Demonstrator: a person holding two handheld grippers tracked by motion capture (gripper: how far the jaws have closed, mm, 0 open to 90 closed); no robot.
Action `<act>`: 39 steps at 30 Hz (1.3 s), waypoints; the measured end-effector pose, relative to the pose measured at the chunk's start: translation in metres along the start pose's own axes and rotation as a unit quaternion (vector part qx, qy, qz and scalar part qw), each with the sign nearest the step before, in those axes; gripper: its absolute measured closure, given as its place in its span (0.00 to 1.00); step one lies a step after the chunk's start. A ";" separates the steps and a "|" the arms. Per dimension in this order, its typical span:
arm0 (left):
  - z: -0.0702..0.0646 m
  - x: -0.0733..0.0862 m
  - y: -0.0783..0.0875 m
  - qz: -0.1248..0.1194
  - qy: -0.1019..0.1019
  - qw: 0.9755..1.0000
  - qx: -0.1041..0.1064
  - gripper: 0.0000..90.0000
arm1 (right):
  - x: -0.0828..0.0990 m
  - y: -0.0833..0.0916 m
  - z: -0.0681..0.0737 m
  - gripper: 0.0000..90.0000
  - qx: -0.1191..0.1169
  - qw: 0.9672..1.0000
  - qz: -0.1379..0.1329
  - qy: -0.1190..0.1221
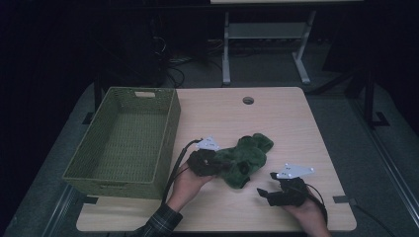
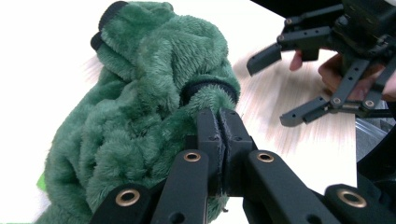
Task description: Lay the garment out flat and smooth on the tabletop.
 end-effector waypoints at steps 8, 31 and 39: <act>0.000 -0.001 0.002 -0.003 0.000 1.000 0.003 0.98 | -0.010 -0.008 0.019 0.41 -0.038 0.999 -0.002 0.021; -0.005 -0.002 0.001 -0.004 0.002 1.000 0.012 0.98 | -0.031 -0.038 0.030 0.80 -0.039 0.999 -0.001 0.018; -0.005 -0.004 0.010 -0.014 -0.002 1.000 0.011 0.98 | -0.028 -0.023 0.013 0.85 -0.030 1.000 0.007 0.006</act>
Point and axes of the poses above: each handheld gripper's, and its own axes: y roughly backward along the jaws, x roughly out of its underside, z roughly to its left, the point moved 7 cm from there along -y, roughly forward along the jaws, and after that the axes turned 4 degrees about z, right-handed, at the moved point
